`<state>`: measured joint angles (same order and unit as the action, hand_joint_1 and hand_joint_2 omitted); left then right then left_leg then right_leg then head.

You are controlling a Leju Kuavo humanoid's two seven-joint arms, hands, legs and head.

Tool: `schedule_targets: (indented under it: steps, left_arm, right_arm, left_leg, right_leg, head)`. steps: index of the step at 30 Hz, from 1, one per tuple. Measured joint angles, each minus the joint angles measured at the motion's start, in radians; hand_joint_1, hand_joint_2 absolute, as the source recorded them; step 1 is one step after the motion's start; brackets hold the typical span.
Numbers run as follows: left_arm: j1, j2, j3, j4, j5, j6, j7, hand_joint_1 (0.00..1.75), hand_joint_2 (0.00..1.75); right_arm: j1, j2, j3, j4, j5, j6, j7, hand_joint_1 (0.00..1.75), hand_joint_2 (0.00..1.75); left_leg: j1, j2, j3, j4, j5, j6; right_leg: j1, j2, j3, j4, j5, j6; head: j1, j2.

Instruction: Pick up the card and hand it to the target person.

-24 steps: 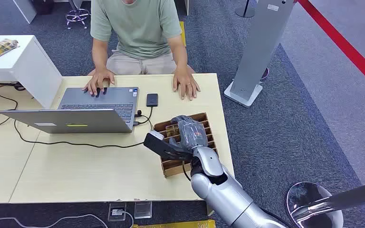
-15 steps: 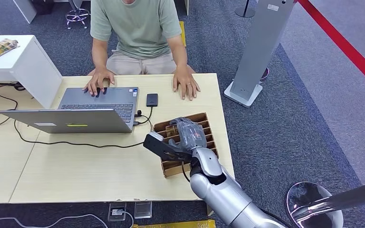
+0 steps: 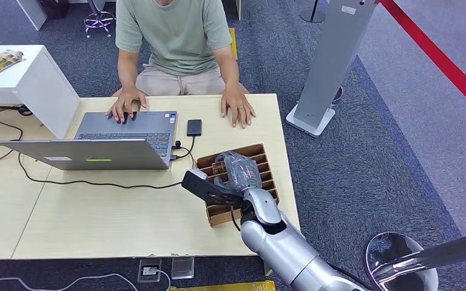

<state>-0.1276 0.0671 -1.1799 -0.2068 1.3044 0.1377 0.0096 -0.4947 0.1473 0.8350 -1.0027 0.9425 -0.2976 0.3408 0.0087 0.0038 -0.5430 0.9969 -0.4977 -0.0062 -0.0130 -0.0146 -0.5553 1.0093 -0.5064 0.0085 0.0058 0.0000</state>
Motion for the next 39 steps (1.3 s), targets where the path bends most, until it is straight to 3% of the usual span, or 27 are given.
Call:
schedule_targets:
  steps: [10, 21, 24, 27, 30, 33, 35, 37, 39]
  left_arm:
    - [0.000, 0.000, -0.001, 0.000, -0.004, 0.000, 0.008, 0.00, 1.75]
    - [0.001, 0.000, 0.000, 0.000, -0.004, -0.001, -0.007, 0.00, 1.75]
    - [0.002, 0.000, 0.000, 0.000, -0.002, 0.002, -0.009, 0.00, 1.75]
    - [0.002, 0.000, 0.000, 0.000, -0.001, 0.003, -0.010, 0.00, 1.75]
    - [0.002, 0.000, -0.001, 0.000, -0.001, 0.004, -0.010, 0.00, 1.75]
    - [0.003, 0.000, -0.001, 0.000, -0.001, 0.009, -0.008, 0.00, 1.75]
    - [0.003, 0.000, -0.001, 0.000, 0.000, 0.012, -0.007, 0.00, 1.75]
    - [0.004, 0.000, -0.001, 0.000, 0.001, 0.016, -0.009, 0.00, 1.75]
    - [0.005, 0.000, -0.001, 0.000, 0.001, 0.018, -0.010, 0.00, 1.75]
  right_arm:
    - [-0.009, 0.000, 0.002, 0.009, -0.009, -0.001, 0.004, 1.44, 1.75]
    - [-0.006, 0.001, 0.009, 0.009, -0.008, -0.026, -0.017, 1.47, 1.75]
    - [0.000, 0.000, 0.009, 0.009, 0.002, -0.078, -0.055, 1.47, 1.75]
    - [0.016, 0.000, 0.010, 0.002, 0.014, -0.206, -0.152, 1.47, 1.75]
    - [0.057, -0.001, -0.006, -0.037, 0.053, -0.349, -0.348, 1.47, 1.75]
    - [0.128, 0.013, -0.062, -0.101, 0.093, -0.395, -0.592, 1.47, 1.75]
    - [0.170, 0.029, -0.106, -0.136, 0.095, -0.396, -0.699, 1.47, 1.75]
    - [0.196, 0.042, -0.147, -0.158, 0.086, -0.396, -0.747, 1.47, 1.75]
    - [0.207, 0.050, -0.179, -0.167, 0.068, -0.396, -0.735, 1.47, 1.75]
  left_leg:
    - [0.000, 0.000, 0.000, 0.000, 0.000, 0.000]
    - [0.000, 0.000, 0.000, 0.000, 0.000, 0.000]
    - [0.000, 0.000, 0.000, 0.000, 0.000, 0.000]
    - [0.000, 0.000, 0.000, 0.000, 0.000, 0.000]
    - [0.000, 0.000, 0.000, 0.000, 0.000, 0.000]
    - [0.000, 0.000, 0.000, 0.000, 0.000, 0.000]
    - [0.000, 0.000, 0.000, 0.000, 0.000, 0.000]
    - [0.000, 0.000, 0.000, 0.000, 0.000, 0.000]
    - [0.000, 0.000, 0.000, 0.000, 0.000, 0.000]
  right_leg:
    - [0.000, 0.000, 0.000, 0.000, 0.000, 0.000]
    - [0.000, 0.000, 0.000, 0.000, 0.000, 0.000]
    - [0.000, 0.000, 0.000, 0.000, 0.000, 0.000]
    - [0.000, 0.000, 0.000, 0.000, 0.000, 0.000]
    - [0.000, 0.000, -0.001, 0.000, 0.000, 0.000]
    - [0.000, 0.000, -0.001, 0.000, 0.000, 0.000]
    - [0.000, 0.000, -0.001, 0.000, 0.000, 0.000]
    - [0.000, 0.000, -0.001, 0.000, 0.000, 0.000]
    - [0.000, 0.000, 0.000, 0.000, 0.000, 0.000]
  head:
    - [0.001, 0.000]
    - [0.000, 0.000]
    - [0.001, 0.000]
    - [0.001, 0.000]
    - [0.001, 0.000]
    - [0.000, 0.000]
    - [0.000, 0.000]
    - [-0.001, 0.000]
    - [0.000, 0.000]
